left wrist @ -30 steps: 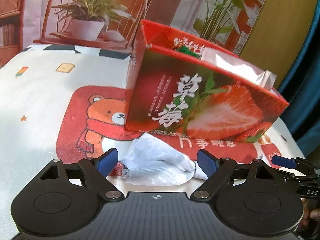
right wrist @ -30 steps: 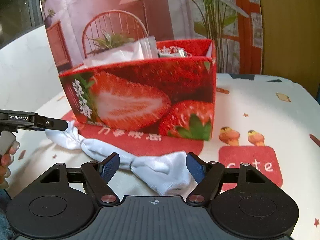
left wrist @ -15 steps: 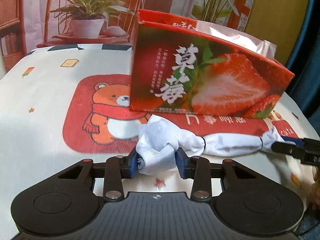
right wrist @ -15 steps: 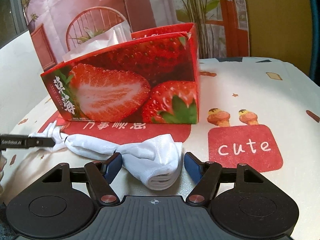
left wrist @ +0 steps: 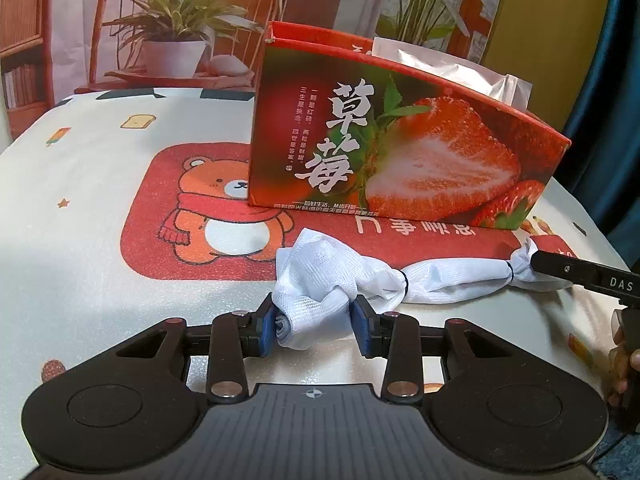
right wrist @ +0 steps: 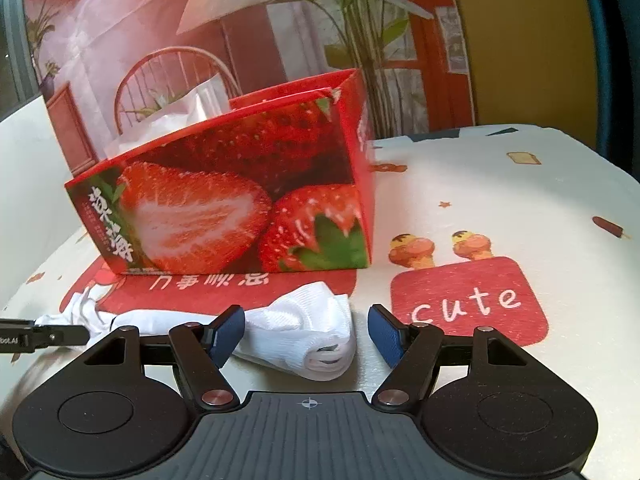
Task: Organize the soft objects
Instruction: 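Close both grippers on the white sock, then lift the white sock with both grippers and carry it over the box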
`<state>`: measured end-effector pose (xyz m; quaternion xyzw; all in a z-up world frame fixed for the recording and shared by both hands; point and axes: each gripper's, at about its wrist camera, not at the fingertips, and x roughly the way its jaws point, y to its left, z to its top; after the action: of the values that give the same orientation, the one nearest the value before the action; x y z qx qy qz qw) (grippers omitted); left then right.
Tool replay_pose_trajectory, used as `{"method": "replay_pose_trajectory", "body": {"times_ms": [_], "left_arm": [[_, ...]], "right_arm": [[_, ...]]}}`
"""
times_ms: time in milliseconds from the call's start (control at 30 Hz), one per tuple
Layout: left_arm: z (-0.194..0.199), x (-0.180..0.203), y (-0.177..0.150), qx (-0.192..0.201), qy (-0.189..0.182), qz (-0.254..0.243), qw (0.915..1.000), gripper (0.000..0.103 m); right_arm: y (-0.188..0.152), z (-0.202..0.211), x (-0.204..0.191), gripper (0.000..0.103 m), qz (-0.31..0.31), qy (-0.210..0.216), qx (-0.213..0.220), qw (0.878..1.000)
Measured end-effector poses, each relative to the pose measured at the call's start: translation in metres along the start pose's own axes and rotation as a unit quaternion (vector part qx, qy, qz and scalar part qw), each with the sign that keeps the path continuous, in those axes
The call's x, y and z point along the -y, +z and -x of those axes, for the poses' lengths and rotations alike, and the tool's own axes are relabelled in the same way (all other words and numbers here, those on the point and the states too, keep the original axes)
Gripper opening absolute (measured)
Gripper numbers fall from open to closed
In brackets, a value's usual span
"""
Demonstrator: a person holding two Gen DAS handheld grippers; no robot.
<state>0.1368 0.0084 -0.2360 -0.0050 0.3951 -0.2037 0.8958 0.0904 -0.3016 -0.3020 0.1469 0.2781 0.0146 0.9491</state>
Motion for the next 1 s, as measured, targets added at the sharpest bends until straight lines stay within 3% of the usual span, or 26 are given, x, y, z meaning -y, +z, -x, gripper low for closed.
{"method": "replay_pose_trajectory", "body": {"times_ms": [300,500,567,633,667,733,1000], "left_arm": [[0.001,0.0,0.0,0.003,-0.001,-0.004,1.0,0.041],[0.001,-0.001,0.0,0.005,-0.002,-0.006,1.0,0.04],[0.001,-0.002,0.0,0.006,0.0,-0.004,1.0,0.035],[0.003,-0.003,0.0,0.005,-0.011,0.001,0.9999,0.023],[0.004,-0.003,0.001,0.006,-0.015,0.001,0.9999,0.023],[0.01,0.001,0.002,0.017,-0.012,-0.008,0.9997,0.022],[0.056,0.01,0.029,0.091,-0.02,-0.009,0.9956,0.021]], "right_arm": [[-0.004,-0.004,-0.004,0.057,0.014,-0.007,-0.007,1.0],[-0.006,-0.004,-0.009,0.041,0.03,0.002,-0.011,0.999],[-0.006,-0.003,-0.011,0.034,0.036,0.005,-0.009,0.999],[-0.005,0.0,-0.013,0.026,0.041,0.012,-0.005,0.999],[-0.004,0.002,-0.014,0.025,0.043,0.016,-0.004,0.999],[-0.002,0.007,-0.016,0.019,0.048,0.021,0.004,0.999],[0.025,0.043,-0.027,0.018,0.065,0.041,0.071,0.994]]}}
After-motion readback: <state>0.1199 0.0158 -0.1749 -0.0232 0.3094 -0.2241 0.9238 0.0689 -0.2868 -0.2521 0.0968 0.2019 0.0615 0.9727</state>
